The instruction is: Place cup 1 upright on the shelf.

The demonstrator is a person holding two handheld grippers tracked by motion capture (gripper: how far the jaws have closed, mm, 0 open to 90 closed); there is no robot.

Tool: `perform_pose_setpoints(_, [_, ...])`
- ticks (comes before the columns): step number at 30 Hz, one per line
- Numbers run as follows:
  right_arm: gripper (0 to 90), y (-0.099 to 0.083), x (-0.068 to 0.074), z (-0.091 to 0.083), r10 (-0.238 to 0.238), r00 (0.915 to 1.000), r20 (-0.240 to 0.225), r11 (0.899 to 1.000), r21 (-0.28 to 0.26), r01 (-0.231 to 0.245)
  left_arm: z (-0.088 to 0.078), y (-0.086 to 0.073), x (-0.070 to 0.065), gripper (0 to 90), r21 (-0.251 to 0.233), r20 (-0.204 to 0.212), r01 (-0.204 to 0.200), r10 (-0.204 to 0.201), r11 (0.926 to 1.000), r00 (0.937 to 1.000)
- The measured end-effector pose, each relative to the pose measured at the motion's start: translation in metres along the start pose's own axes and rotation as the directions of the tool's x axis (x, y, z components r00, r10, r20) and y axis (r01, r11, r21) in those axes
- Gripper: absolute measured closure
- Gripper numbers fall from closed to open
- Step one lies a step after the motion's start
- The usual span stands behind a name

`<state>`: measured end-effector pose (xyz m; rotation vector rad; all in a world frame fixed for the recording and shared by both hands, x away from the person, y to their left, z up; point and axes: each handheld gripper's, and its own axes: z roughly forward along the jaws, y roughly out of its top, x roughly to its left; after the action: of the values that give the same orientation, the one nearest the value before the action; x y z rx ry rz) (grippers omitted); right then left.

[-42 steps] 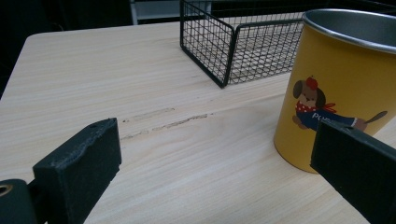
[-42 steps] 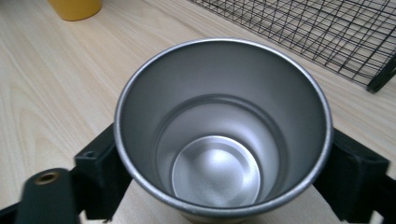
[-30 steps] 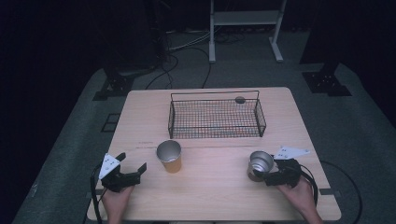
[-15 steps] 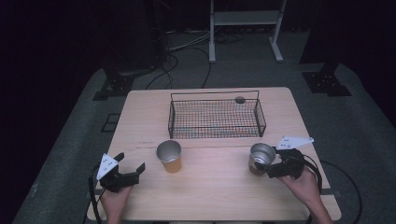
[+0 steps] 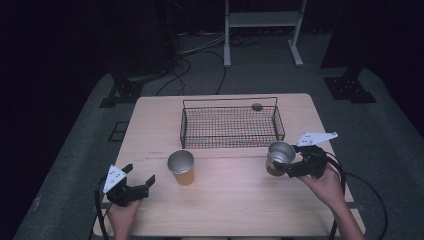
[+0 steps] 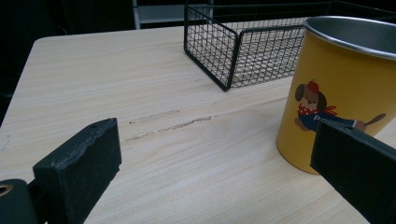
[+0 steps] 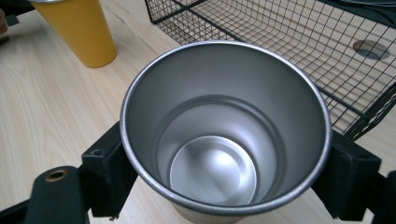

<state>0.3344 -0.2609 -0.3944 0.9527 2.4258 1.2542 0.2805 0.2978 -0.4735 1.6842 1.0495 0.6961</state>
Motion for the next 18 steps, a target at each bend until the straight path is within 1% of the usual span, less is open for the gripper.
perform_pose_setpoints(4, [17.6,0.006,-0.004,0.001,0.004,1.0,-0.005,1.0,-0.004,-0.004,0.0,0.0,0.001,0.9,0.002,-0.001,0.0,0.0,1.0,1.0])
perform_pose_setpoints(5, [17.6,0.01,-0.006,0.001,0.001,1.0,-0.001,1.0,-0.003,-0.001,0.0,0.0,0.001,0.9,0.001,0.0,0.003,-0.003,1.0,1.0])
perform_pose_setpoints(9, [17.6,0.017,-0.007,0.001,-0.002,1.0,-0.002,1.0,-0.003,0.002,0.0,-0.001,0.001,0.9,0.001,0.0,0.004,-0.004,1.0,1.0])
perform_pose_setpoints(10, [17.6,0.023,-0.008,0.002,-0.008,1.0,-0.002,1.0,-0.001,0.008,0.0,-0.001,0.001,0.9,-0.001,0.002,0.004,-0.004,1.0,1.0])
perform_pose_setpoints(16, [17.7,0.035,-0.012,0.005,-0.023,0.9997,0.0,1.0,0.006,0.023,0.001,0.0,0.0,0.9,-0.004,0.002,0.002,-0.002,1.0,1.0])
perform_pose_setpoints(17, [17.7,0.038,-0.013,0.005,-0.024,0.9997,0.001,1.0,0.005,0.024,0.001,0.0,0.0,0.9,-0.001,-0.002,-0.005,0.005,1.0,1.0])
perform_pose_setpoints(18, [17.7,0.04,-0.014,0.006,-0.023,0.9997,-0.001,1.0,0.003,0.023,0.002,-0.001,0.0,0.9,-0.002,0.001,0.0,0.0,1.0,1.0])
